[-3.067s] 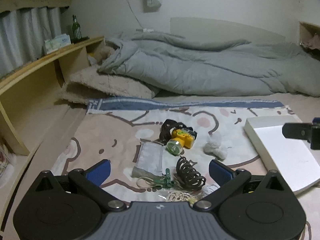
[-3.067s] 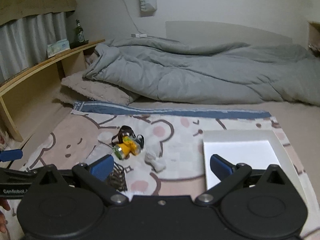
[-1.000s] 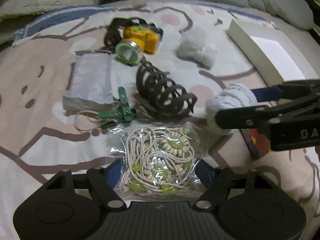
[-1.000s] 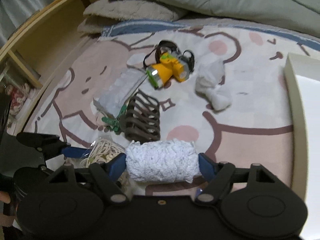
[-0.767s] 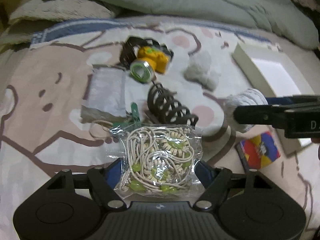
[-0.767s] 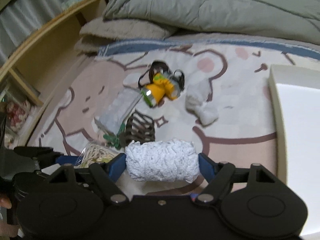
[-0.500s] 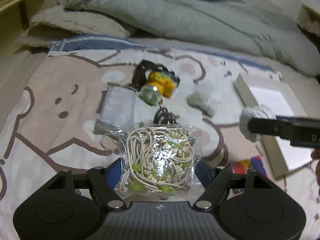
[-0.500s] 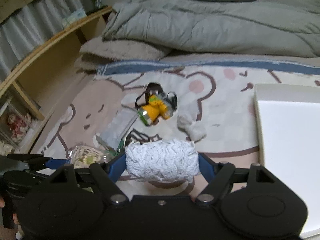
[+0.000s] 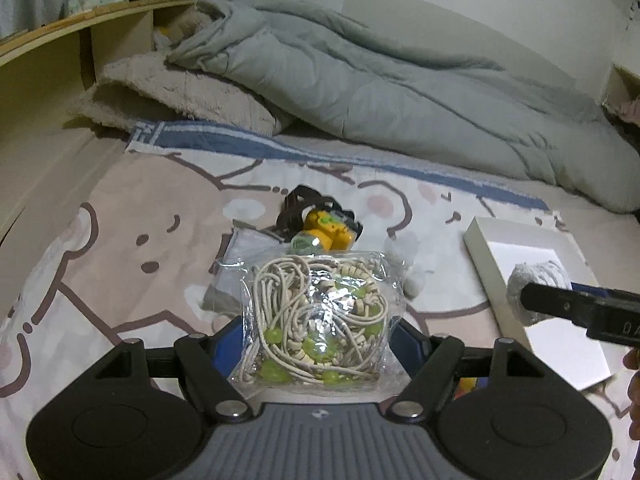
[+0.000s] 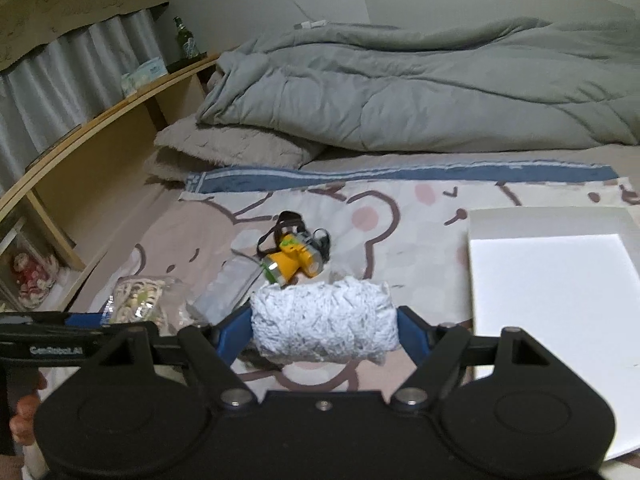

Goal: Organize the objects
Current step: 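Carry the rope coil and bead bag into the white tray with both tools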

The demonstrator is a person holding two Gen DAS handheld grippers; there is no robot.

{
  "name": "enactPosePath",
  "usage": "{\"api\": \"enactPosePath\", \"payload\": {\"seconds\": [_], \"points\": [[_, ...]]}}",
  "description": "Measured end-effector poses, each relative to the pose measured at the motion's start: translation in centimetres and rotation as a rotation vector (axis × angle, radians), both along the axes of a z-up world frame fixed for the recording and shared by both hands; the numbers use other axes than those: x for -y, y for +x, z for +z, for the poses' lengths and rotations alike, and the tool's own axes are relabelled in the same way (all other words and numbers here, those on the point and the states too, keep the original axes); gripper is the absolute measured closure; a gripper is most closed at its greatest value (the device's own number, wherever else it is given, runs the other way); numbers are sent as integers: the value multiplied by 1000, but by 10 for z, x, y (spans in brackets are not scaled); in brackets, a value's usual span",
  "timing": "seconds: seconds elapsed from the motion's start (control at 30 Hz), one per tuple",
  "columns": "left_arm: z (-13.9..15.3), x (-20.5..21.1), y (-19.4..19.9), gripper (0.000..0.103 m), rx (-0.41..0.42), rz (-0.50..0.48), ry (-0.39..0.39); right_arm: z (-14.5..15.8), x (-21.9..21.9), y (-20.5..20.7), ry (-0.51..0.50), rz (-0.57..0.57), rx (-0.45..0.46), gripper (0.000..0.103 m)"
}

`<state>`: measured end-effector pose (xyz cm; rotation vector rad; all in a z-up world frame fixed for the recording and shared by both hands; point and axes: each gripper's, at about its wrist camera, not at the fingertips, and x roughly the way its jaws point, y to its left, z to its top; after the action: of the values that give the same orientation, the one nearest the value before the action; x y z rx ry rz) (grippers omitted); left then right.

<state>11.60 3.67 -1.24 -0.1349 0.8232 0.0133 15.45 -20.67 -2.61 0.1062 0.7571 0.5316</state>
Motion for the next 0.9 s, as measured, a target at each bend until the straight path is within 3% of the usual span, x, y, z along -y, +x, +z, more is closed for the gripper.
{"api": "enactPosePath", "payload": {"seconds": [0.2, 0.47, 0.9], "points": [[7, 10, 0, 27, 25, 5, -3, 19, 10, 0, -78, 2, 63, 25], [11, 43, 6, 27, 39, -33, -9, 31, 59, 4, -81, -59, 81, 25], [9, 147, 30, 27, 62, -136, -21, 26, 163, 13, -119, -176, 68, 25]]}}
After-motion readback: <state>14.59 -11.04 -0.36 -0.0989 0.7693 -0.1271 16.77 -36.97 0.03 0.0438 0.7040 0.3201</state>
